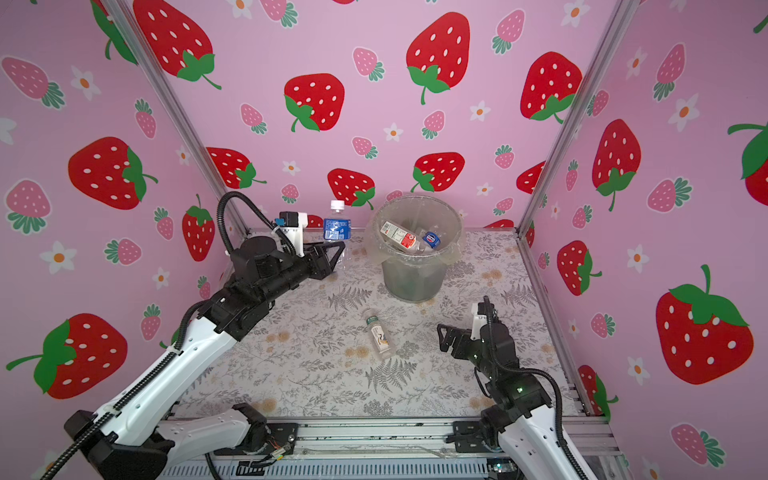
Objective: Throw the plastic bottles in the bin
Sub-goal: 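Lift the blue-labelled bottle with the left gripper and carry it over the bin, then open the left gripper to drop the bottle into the bin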
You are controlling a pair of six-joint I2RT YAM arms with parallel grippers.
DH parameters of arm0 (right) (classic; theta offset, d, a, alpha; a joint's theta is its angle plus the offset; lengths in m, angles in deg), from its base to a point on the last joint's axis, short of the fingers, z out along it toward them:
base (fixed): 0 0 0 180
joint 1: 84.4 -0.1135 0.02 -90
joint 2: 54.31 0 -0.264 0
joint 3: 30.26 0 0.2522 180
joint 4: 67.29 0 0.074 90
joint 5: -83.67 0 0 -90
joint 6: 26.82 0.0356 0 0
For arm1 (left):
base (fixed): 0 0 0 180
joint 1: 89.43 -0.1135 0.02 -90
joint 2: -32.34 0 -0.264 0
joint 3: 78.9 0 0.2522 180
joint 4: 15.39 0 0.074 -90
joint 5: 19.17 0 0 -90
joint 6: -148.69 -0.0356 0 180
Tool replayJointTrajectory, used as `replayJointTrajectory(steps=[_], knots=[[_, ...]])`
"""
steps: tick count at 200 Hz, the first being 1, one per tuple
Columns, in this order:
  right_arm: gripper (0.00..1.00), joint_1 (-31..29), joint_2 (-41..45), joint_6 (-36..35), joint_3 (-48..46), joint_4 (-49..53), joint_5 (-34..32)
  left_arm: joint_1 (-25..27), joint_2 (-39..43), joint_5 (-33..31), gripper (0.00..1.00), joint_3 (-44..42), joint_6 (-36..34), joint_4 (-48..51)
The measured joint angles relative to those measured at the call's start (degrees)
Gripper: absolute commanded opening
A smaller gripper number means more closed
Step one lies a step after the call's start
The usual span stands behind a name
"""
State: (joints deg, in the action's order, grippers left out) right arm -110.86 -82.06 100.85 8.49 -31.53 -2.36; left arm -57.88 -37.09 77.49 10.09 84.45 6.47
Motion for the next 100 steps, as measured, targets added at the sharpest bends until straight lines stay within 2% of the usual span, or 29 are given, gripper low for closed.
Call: replayJointTrajectory(steps=[53,59,65,69,83,100], knots=[[0.99,0.0,-0.5,0.0,0.0,0.0,-0.5,4.9,-21.2,0.1,0.63,26.7,0.0,1.2],[0.99,0.0,-0.6,0.0,0.0,0.0,-0.5,5.2,-24.1,0.2,0.69,30.1,0.0,2.0],[0.99,0.0,-0.7,0.0,0.0,0.0,-0.5,5.6,-27.2,0.3,0.92,33.8,-0.1,3.3],[0.99,0.0,-0.8,0.0,0.0,0.0,-0.5,5.7,-29.0,0.4,1.00,35.8,0.1,4.0],[0.99,0.0,-0.9,0.0,0.0,0.0,-0.6,6.2,-34.6,0.5,0.99,41.9,0.0,7.4],[0.99,0.0,-0.8,0.0,0.0,0.0,-0.6,6.4,-37.5,0.3,0.99,43.6,-0.1,10.5]])
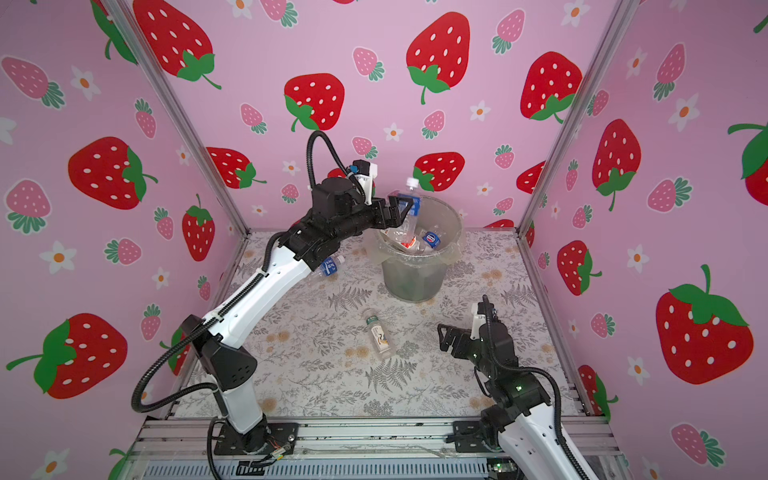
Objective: Throw the plastic bottles in the bin
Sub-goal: 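Open the left gripper to drop the bottle into the bin, then draw the left gripper back while moving the right gripper toward the green-labelled bottle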
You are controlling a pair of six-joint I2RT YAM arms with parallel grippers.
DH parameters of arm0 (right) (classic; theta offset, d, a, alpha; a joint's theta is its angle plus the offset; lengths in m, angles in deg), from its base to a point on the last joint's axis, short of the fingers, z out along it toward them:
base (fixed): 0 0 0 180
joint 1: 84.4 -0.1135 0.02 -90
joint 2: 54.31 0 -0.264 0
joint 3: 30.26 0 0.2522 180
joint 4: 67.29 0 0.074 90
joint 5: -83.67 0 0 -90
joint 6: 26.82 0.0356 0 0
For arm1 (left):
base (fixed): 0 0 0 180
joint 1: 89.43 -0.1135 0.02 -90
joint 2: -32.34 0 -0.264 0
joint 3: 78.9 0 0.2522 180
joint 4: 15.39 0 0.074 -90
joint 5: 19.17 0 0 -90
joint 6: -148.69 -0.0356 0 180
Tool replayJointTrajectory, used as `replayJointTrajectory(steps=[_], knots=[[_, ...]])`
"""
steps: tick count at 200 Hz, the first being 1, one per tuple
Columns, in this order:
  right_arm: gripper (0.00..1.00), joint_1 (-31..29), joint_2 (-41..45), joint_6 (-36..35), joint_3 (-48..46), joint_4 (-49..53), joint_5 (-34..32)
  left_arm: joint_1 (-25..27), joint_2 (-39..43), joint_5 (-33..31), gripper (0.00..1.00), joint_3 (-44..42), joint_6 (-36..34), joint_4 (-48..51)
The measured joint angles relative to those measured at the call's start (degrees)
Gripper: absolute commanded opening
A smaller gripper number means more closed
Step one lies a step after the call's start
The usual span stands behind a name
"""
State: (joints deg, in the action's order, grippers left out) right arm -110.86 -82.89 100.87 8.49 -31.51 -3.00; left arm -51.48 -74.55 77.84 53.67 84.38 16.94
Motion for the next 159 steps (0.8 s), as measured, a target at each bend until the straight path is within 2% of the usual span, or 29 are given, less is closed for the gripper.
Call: replayJointTrajectory(steps=[28,89,130,159], knots=[[0.99,0.0,0.0,0.0,0.0,0.0,-0.1,0.0,1.3,-1.7,0.99,-2.7,-0.2,2.2],[0.99,0.0,0.1,0.0,0.0,0.0,-0.1,-2.3,19.0,-6.4,0.99,-17.0,-1.9,2.5],[0.99,0.0,-0.3,0.0,0.0,0.0,0.0,-7.5,27.0,-6.6,0.99,-26.6,-3.2,5.1],[0.99,0.0,-1.1,0.0,0.0,0.0,0.0,-14.0,30.3,-3.7,0.99,-34.7,-3.3,7.7]])
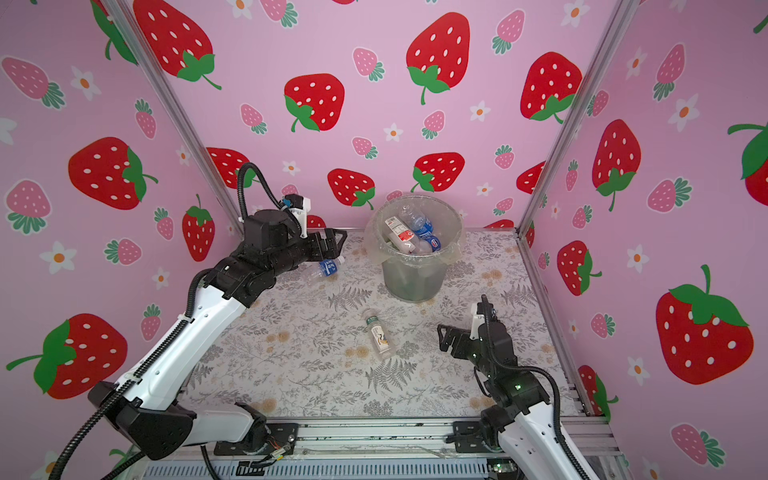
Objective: Throw the plastic bottles in the bin
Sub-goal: 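Draw the left gripper back while moving the right gripper toward the green-labelled bottle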
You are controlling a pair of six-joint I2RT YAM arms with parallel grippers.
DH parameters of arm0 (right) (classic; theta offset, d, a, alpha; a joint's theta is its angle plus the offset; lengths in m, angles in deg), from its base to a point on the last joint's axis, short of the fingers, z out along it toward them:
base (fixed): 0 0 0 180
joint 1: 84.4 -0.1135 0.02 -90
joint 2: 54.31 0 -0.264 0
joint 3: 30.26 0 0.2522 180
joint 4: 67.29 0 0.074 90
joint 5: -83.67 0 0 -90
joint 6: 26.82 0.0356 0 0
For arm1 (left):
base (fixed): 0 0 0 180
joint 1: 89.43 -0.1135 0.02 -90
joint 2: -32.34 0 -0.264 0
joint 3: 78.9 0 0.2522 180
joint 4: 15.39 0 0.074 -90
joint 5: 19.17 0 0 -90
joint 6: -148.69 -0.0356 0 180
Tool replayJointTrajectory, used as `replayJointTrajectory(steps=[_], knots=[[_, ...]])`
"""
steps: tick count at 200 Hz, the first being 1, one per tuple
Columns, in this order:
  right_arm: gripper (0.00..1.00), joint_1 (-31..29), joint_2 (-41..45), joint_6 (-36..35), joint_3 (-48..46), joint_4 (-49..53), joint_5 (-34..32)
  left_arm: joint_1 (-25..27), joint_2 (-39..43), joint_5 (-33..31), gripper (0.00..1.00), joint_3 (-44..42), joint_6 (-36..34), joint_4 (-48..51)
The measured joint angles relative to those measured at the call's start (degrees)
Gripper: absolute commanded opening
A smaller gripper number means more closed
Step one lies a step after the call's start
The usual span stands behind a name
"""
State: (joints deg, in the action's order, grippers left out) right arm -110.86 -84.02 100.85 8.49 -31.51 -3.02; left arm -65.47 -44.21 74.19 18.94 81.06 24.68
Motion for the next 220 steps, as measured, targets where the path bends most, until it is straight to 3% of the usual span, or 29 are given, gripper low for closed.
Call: replayJointTrajectory(steps=[56,94,129,198,220], knots=[[0.99,0.0,-0.6,0.2,0.0,-0.4,0.7,-11.7,7.2,7.7,0.99,-15.3,1.0,1.4],[0.99,0.0,-0.9,0.9,0.0,-3.3,1.5,-19.4,6.0,13.8,0.99,-17.1,2.5,1.1],[0.99,-1.1,-3.0,1.7,0.0,-5.8,1.7,-23.3,4.0,16.9,1.00,-17.6,2.4,0.8],[0.99,-11.9,-13.1,2.6,1.0,-9.1,-4.1,-30.4,4.0,24.2,0.93,-22.1,3.8,-1.4],[0.99,-16.3,-17.1,2.6,2.6,-9.4,-6.8,-30.4,4.1,25.7,0.98,-22.1,3.7,-1.9]])
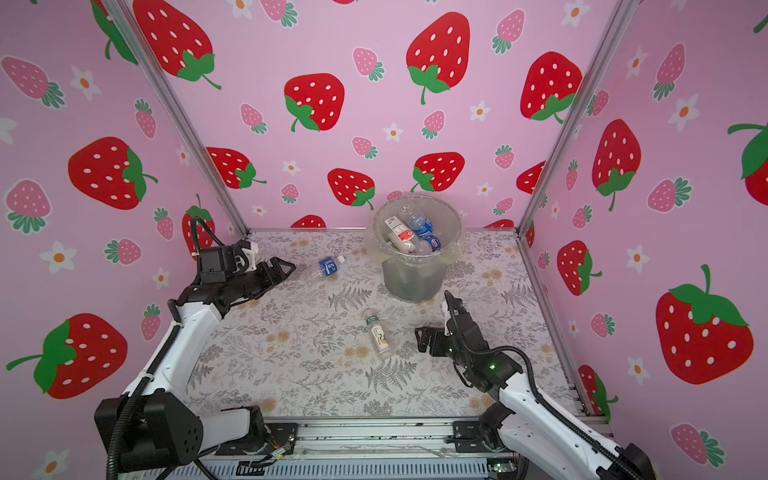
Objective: Throw the plastic bottles in the bin
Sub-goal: 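Draw the left gripper back while moving the right gripper toward the green-labelled bottle, then lower the right gripper onto the green-labelled crane bottle and close on it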
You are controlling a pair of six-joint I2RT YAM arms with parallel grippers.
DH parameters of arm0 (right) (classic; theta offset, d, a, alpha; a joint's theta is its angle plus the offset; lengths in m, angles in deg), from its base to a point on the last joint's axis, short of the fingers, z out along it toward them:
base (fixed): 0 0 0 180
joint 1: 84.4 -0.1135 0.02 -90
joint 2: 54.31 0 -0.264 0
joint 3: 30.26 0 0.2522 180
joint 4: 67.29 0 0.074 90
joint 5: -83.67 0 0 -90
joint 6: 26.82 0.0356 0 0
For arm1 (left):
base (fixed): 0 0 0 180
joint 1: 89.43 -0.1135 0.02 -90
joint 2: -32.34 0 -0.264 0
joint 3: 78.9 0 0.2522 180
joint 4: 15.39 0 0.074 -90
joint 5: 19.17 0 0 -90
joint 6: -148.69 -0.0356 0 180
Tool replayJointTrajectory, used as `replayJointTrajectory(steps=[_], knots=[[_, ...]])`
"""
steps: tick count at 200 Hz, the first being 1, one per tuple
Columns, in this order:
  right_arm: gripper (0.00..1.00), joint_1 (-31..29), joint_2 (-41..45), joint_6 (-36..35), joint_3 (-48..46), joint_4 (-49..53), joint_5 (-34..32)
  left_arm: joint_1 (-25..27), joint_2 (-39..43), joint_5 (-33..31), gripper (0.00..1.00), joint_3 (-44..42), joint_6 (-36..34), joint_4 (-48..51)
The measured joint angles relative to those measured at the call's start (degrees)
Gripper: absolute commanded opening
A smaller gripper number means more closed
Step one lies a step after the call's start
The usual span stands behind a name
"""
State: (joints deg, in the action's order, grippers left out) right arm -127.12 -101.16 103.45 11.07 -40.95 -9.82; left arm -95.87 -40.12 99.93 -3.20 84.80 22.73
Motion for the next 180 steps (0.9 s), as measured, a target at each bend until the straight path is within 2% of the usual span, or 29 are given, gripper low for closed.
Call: replayJointTrajectory(steps=[87,180], knots=[[0.99,-12.2,-13.6,-1.5,9.4,-1.6,-8.3,0.0,-2.9,4.5,0.99,0.0,-0.8,0.8],[0.99,-17.4,-25.1,-2.9,17.2,0.3,-12.5,0.0,-0.4,3.2,0.99,-0.4,-0.2,0.0]])
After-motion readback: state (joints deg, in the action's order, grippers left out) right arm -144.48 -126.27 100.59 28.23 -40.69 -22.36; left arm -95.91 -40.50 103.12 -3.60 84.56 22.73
